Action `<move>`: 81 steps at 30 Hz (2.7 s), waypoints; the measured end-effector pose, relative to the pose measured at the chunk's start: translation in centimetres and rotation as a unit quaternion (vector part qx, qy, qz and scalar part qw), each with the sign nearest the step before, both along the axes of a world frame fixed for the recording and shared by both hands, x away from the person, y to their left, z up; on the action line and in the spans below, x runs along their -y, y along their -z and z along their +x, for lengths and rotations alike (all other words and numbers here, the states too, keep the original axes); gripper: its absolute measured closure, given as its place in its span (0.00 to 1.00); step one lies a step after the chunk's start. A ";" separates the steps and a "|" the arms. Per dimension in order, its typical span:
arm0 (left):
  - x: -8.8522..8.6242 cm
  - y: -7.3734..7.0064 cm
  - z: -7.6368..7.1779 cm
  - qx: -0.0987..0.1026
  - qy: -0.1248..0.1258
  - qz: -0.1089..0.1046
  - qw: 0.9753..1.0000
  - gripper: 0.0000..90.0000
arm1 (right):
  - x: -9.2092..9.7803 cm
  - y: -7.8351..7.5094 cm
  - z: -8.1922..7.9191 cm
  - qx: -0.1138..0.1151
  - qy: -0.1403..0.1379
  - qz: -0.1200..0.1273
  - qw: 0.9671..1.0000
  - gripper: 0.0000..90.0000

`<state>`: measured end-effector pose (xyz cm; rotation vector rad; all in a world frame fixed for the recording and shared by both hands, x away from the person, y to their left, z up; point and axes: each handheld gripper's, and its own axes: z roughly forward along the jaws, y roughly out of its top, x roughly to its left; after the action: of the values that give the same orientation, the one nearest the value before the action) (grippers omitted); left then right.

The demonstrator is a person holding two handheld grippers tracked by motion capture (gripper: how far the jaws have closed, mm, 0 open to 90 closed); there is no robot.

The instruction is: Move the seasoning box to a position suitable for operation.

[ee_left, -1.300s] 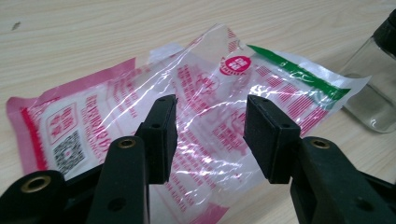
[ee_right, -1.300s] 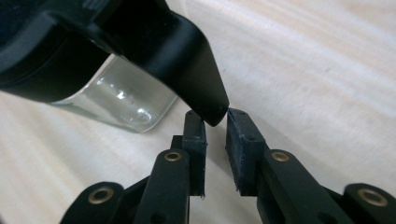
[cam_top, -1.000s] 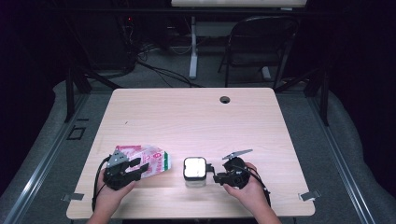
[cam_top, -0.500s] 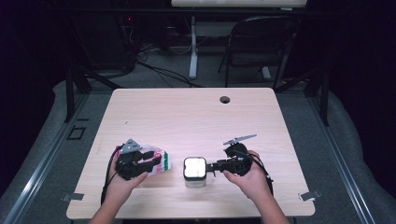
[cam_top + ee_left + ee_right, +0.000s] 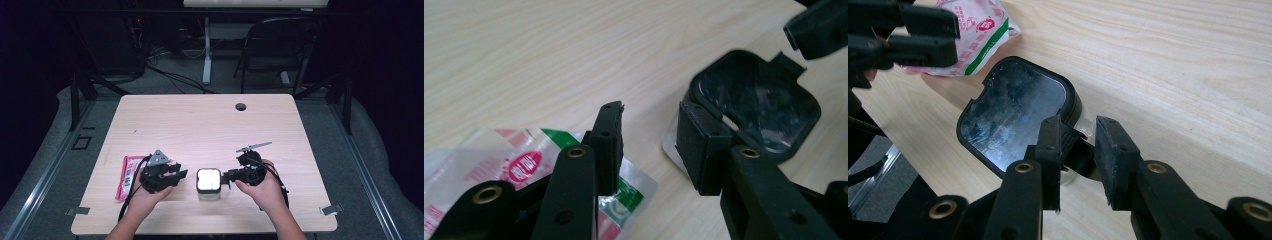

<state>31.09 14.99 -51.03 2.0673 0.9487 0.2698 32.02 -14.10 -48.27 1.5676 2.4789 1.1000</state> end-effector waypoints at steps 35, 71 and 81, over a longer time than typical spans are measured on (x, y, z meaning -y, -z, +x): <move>2.2 1.2 -1.7 -0.034 0.102 0.013 0.994 0.99 | 0.3 0.9 0.0 -0.001 0.013 0.033 0.999 0.88; 2.6 -0.3 -2.0 -0.016 0.106 -0.015 0.994 0.97 | 0.6 1.2 -0.3 0.003 0.021 0.041 0.999 0.92; 3.0 -0.9 -2.1 -0.013 0.110 -0.019 0.994 0.97 | 0.6 1.3 -0.6 0.015 0.025 0.036 0.999 0.88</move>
<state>29.02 12.00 -50.15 2.1234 0.7271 0.1077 31.44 -14.67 -49.58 1.6093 2.3947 1.2080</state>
